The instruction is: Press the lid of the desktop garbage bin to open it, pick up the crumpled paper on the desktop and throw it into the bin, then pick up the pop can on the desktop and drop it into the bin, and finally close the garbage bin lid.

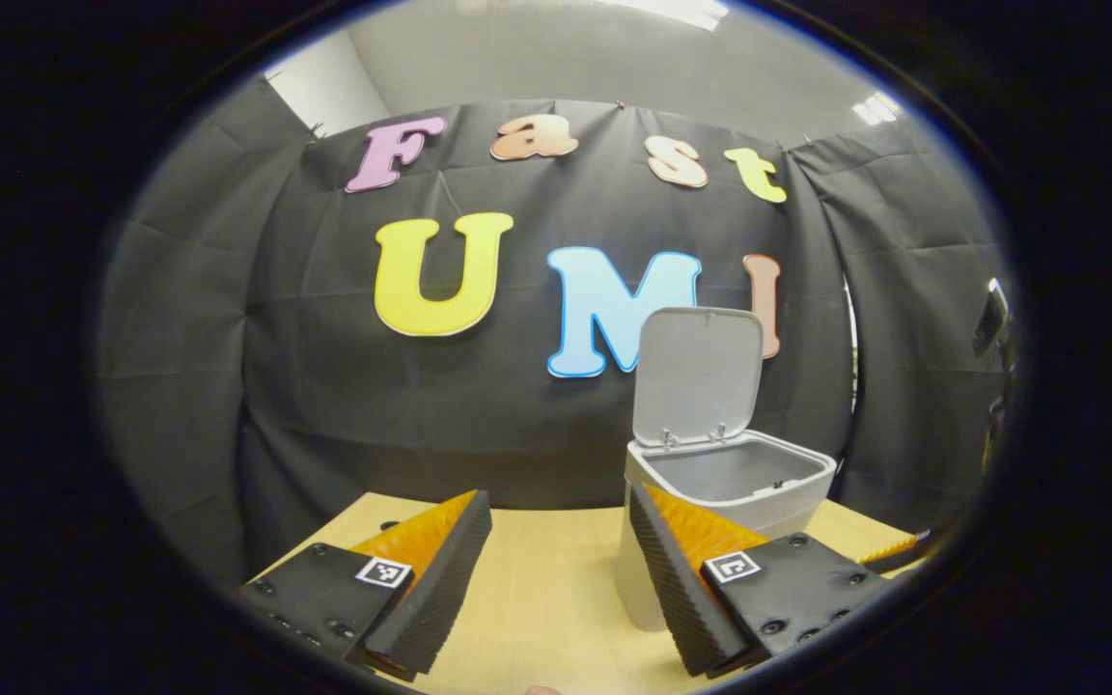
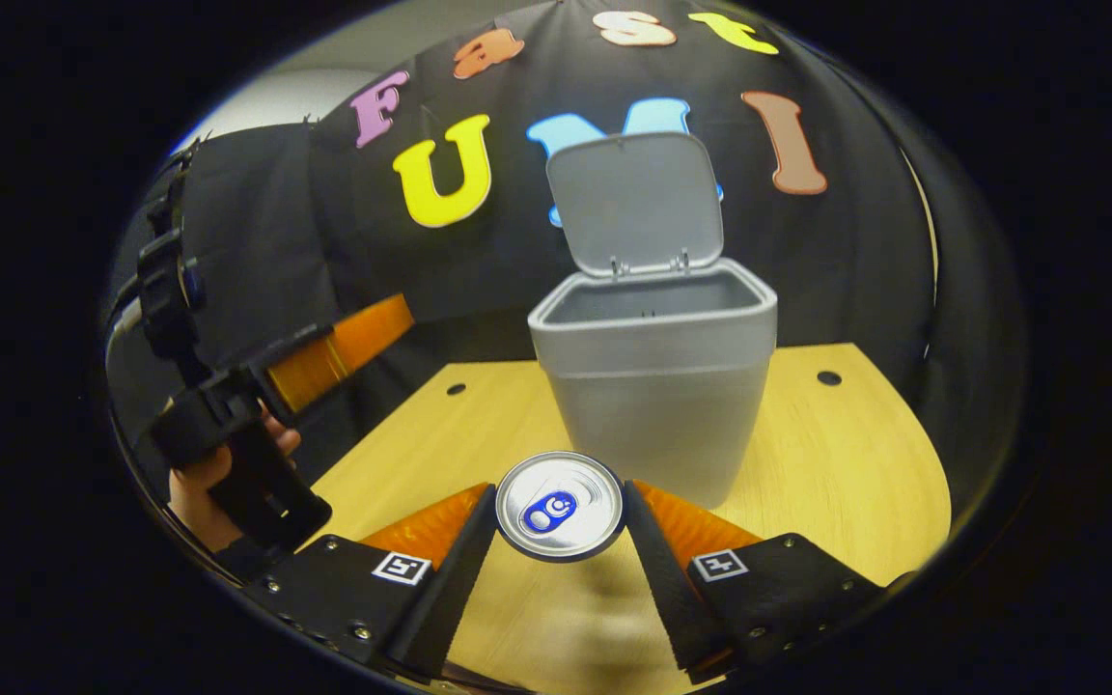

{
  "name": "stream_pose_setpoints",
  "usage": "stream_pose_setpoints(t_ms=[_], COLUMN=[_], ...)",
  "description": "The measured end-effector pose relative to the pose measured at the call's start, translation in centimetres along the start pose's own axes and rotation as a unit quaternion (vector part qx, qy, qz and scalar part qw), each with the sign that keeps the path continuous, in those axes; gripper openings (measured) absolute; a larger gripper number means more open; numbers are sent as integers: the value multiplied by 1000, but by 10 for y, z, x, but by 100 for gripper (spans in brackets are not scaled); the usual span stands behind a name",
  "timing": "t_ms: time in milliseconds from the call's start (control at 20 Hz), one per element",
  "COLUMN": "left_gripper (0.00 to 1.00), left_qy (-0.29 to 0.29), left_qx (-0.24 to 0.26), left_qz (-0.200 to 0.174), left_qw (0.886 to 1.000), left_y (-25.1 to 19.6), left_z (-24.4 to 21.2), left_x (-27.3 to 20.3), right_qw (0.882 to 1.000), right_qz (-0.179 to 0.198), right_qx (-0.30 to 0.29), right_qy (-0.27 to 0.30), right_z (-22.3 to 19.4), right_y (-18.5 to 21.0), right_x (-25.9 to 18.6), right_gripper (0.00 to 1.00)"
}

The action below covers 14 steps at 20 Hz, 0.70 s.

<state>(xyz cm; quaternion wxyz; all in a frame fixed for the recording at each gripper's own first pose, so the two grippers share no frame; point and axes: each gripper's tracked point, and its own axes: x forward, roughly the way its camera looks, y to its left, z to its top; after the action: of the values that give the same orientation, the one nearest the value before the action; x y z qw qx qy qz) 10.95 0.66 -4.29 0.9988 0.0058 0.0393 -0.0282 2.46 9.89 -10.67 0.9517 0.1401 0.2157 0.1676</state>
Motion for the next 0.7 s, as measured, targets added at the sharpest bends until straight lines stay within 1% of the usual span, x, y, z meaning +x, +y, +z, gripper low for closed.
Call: stream_pose_setpoints(t_ms=[100,250,300,450,550,700], left_gripper=[93,94,96,95,96,96], left_qy=[-1,-6,-7,-8,-8,-8], left_qx=[2,7,8,6,5,4], left_qz=[0,3,5,10,12,12], left_qw=[1000,1000,1000,1000,1000,1000], left_y=[0,4,6,9,11,11], left_z=[1,5,6,5,4,4], left_x=[-1,-4,-5,-7,-7,-7], right_qw=[999,996,995,993,991,986], right_qz=[1,5,5,7,8,-10], right_qx=[-20,-39,-42,-48,-52,-73], right_qy=[-40,-80,-89,-110,-124,-148], right_z=[23,48,52,63,70,82], right_y=[3,5,6,11,15,12], right_x=[-8,-3,-1,-2,-3,-7], right_gripper=[83,83,83,83,83,83])
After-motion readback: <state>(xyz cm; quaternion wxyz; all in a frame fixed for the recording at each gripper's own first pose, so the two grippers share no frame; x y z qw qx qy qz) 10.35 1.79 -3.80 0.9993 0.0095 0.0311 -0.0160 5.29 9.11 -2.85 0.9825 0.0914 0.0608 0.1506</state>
